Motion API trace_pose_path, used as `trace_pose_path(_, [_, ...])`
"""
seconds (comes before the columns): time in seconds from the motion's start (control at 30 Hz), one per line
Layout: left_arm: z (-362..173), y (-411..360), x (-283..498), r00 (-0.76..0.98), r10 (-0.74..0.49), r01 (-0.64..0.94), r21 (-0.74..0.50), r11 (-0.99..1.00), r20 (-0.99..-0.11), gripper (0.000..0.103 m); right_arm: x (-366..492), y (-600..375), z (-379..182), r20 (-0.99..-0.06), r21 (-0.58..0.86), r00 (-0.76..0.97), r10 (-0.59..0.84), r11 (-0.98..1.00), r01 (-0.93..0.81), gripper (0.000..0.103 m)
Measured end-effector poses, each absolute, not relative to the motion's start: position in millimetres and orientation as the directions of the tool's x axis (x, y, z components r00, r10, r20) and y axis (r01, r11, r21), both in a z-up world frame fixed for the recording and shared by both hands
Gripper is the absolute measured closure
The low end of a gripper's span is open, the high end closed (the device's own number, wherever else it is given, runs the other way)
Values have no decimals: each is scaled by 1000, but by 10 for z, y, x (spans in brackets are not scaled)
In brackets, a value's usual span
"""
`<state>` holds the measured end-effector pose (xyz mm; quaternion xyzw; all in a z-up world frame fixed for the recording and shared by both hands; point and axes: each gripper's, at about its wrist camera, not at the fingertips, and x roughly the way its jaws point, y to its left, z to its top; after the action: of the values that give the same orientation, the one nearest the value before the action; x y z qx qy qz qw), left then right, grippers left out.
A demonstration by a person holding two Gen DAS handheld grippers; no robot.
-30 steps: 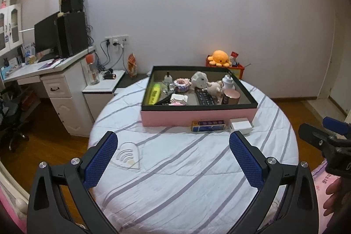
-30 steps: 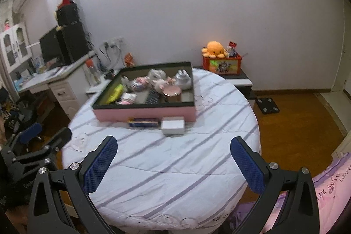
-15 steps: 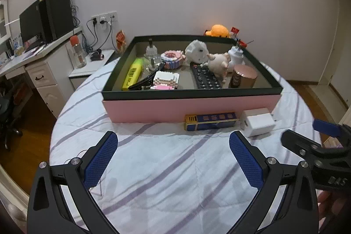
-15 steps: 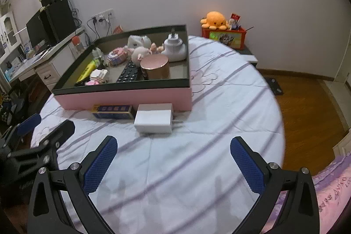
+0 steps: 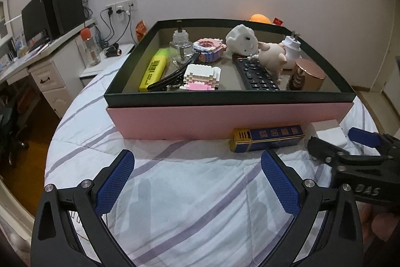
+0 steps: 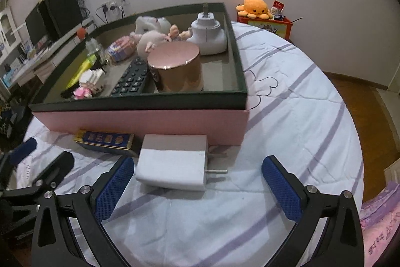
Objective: Organize rigid objects
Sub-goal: 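Grasp the white charger with right tool, then grasp the blue-and-gold box with left tool while right tool lifts the charger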
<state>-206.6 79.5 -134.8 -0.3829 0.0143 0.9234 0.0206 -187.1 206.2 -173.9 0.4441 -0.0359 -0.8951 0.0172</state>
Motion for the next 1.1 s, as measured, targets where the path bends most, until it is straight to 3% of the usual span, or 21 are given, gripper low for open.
trace_pose_path(0.07, [-1346,815,-2073,-706,32,-59,14,-998,-707,1,-1852,2068,-1731,-788,79,-612,-64,-997,2,14])
trace_pose_path(0.13, [-1341,842,-2072,-707,37,-72,20,-997,-706,1,-1823,2067,-1710,-784,65,-619,-56,-998,8,34])
trace_pose_path(0.87, [-1463,1280,-2401,-622,186,-154,-114,-981,-761,1,-1791,2434,-1709,-781,57,-623,-45,-998,1,35])
trace_pose_path(1.1, [-1546,1397,-2486,-606,103,-114,-42,-993,-788,1,-1798,2485,-1715,-776,68,-628,-51,-998,-2,35])
